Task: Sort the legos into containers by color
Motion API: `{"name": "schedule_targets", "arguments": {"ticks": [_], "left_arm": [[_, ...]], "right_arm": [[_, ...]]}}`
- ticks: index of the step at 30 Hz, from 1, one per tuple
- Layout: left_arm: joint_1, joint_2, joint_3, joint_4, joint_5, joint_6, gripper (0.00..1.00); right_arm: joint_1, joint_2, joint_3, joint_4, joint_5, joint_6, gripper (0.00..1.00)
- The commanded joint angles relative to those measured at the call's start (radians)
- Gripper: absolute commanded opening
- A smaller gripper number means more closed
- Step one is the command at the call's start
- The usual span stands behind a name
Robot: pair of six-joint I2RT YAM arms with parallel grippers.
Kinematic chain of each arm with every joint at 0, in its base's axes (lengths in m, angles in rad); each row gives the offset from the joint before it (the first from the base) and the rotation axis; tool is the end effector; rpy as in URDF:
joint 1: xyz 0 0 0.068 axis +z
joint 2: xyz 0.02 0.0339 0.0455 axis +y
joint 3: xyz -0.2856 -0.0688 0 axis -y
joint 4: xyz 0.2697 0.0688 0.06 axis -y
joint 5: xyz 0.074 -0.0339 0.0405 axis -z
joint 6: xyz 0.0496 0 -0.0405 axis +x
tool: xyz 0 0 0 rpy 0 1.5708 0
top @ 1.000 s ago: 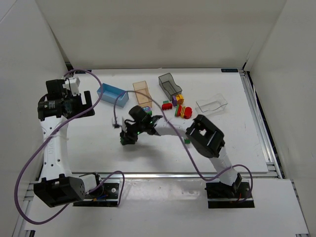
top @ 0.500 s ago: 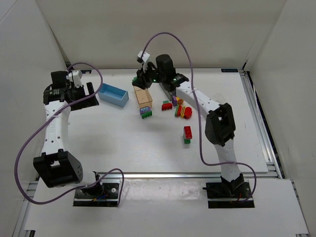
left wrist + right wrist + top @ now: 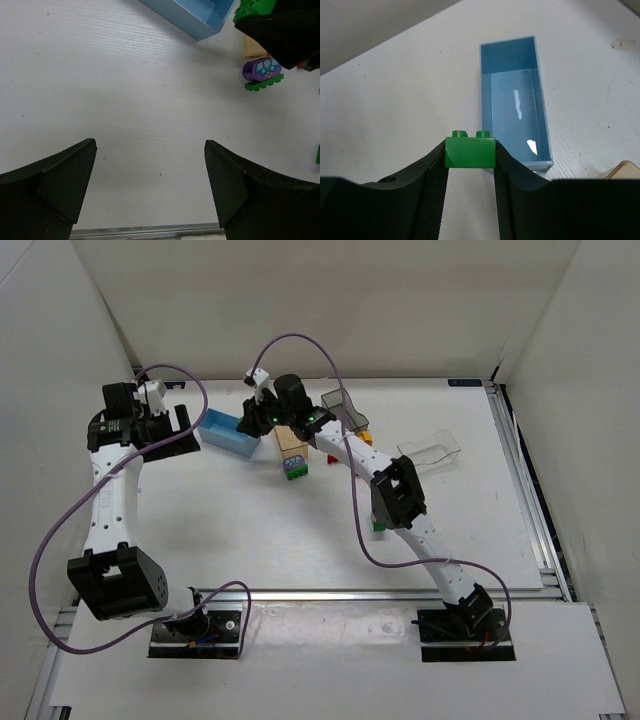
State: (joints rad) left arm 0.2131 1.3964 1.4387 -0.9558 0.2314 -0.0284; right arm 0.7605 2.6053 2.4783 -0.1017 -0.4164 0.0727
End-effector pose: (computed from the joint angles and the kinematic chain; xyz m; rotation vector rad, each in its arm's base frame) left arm 0.3074 0.0549 0.3693 -0.1995 2.4536 -0.2073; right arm 0.4621 0.4673 0.2577 -0.9211 1.6464 0.9572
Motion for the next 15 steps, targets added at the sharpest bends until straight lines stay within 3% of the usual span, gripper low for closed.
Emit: {"name": "schedule_targets", "arguments": {"ticks": [1, 15], "left_arm": [[0.003, -0.056, -0.009, 0.019, -0.004, -0.004, 1.00], [0.003, -0.033, 0.031, 0.015, -0.015, -0.004, 0.99]], "right_arm": [[0.011, 0.022, 0.048, 0.082, 0.044, 0.024, 0.12], [0.033, 0.128, 0.122, 0.140, 0.139, -0.007, 0.16]]}}
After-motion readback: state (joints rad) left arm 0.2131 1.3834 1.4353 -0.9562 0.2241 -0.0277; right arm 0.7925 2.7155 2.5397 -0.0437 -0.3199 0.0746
